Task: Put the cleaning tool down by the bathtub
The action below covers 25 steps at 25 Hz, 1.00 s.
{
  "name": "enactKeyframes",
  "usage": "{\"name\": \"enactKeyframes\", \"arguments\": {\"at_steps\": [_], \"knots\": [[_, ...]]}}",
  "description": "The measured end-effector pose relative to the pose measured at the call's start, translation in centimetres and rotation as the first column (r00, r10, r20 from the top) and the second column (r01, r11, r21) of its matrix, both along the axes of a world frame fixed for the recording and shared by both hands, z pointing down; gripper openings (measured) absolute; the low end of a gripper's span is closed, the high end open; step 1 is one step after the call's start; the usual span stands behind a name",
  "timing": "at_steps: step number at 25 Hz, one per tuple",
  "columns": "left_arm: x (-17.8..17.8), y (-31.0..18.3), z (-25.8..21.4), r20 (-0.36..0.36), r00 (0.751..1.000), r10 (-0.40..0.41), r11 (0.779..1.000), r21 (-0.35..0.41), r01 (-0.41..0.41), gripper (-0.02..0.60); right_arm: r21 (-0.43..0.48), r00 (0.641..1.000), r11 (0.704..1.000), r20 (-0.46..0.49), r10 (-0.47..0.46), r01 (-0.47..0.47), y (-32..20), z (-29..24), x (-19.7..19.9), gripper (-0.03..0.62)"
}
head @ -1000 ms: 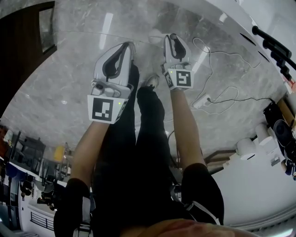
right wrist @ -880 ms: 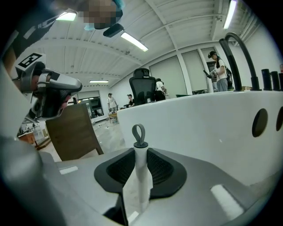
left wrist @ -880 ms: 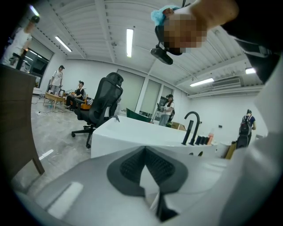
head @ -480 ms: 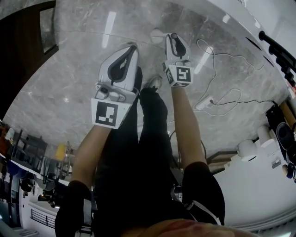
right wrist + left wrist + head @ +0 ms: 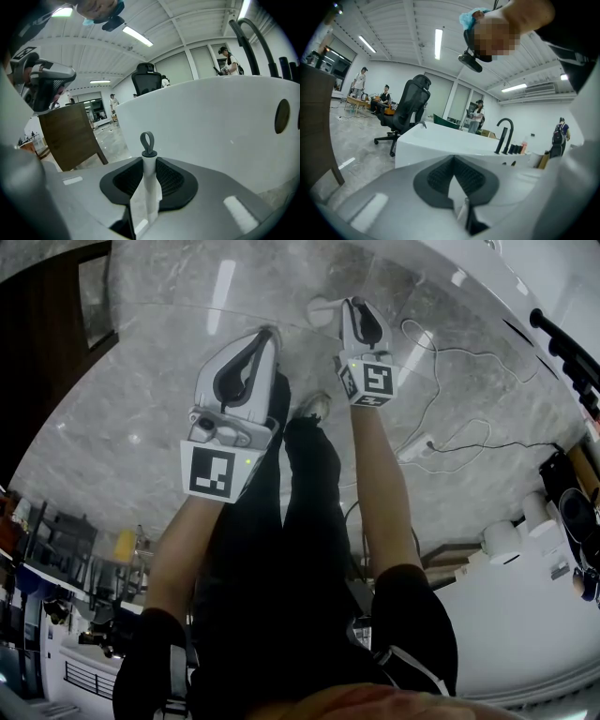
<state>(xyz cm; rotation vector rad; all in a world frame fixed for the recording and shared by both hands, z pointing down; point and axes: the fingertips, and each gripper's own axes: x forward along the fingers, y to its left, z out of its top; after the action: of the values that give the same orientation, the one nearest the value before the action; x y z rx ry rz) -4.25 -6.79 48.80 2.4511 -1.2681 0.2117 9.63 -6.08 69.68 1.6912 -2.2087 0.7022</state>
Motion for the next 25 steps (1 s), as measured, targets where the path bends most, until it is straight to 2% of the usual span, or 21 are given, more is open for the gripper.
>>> {"name": "enactKeyframes", "arguments": {"at_steps": [25], "knots": [[-0.7,-2.2,1.2,-0.01,1.0,0.003,1.0,-0.016,-0.003,0.008,-0.014,0.998,0.998,0.013,0.057,-0.057,-5.0,2.2,1.7,0.091]]}}
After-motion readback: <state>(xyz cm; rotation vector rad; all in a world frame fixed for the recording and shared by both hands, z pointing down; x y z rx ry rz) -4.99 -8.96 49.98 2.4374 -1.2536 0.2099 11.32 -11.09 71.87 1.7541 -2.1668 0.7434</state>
